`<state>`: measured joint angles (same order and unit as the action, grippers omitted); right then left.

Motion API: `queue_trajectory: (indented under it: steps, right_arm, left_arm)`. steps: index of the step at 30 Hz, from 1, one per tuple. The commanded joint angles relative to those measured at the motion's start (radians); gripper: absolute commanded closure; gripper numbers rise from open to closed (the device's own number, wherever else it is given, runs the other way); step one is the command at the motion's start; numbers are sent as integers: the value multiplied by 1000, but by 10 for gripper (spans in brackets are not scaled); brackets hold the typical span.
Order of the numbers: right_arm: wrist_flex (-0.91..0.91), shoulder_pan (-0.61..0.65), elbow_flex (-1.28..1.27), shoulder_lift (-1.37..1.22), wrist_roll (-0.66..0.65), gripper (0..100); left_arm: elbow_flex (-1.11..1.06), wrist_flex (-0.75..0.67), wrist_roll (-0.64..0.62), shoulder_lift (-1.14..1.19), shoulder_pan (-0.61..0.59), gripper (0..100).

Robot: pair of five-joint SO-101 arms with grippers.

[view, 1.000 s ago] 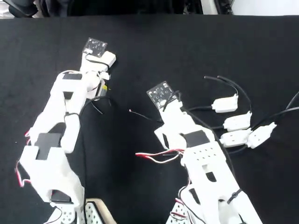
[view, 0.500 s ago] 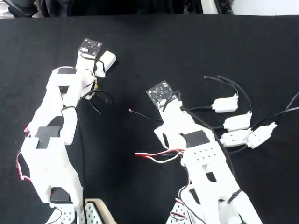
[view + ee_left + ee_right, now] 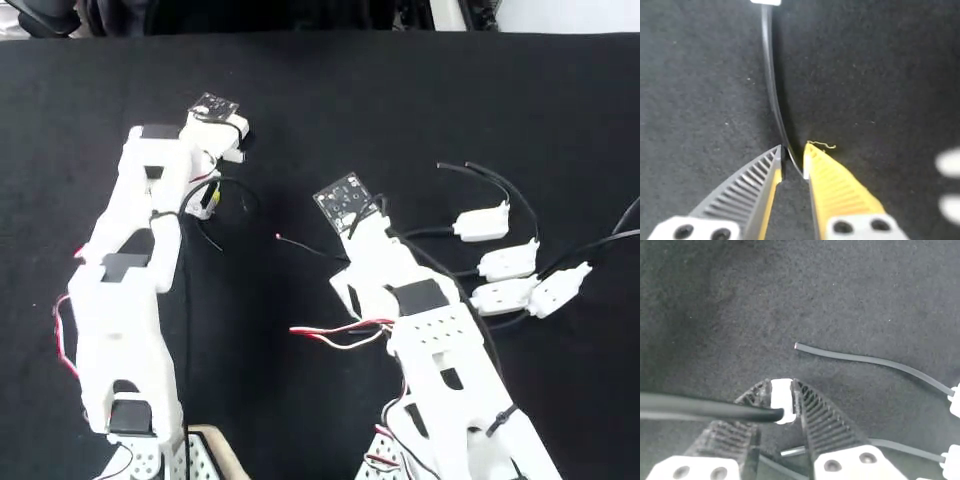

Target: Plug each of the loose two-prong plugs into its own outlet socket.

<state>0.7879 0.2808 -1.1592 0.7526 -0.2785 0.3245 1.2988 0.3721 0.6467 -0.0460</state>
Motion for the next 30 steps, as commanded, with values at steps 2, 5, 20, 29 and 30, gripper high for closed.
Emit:
queue_trajectory:
  steps: [2, 5, 20, 29, 30]
  right_arm:
    - [-29, -11, 25, -5, -8, 987]
    - [-29, -11, 25, -5, -8, 987]
    - [-18, -17, 25, -5, -6, 987]
    - [-18, -17, 27, -5, -6, 987]
    - [-18, -17, 27, -5, -6, 987]
  left_arm:
    - [180, 227, 26, 64, 21, 966]
    - [225, 313, 26, 77, 21, 970]
    - [-424, 236, 273, -295, -13, 970]
    - [-1239, -37, 299, -1135, -10, 970]
    - [-1294, -28, 299, -1211, 1, 970]
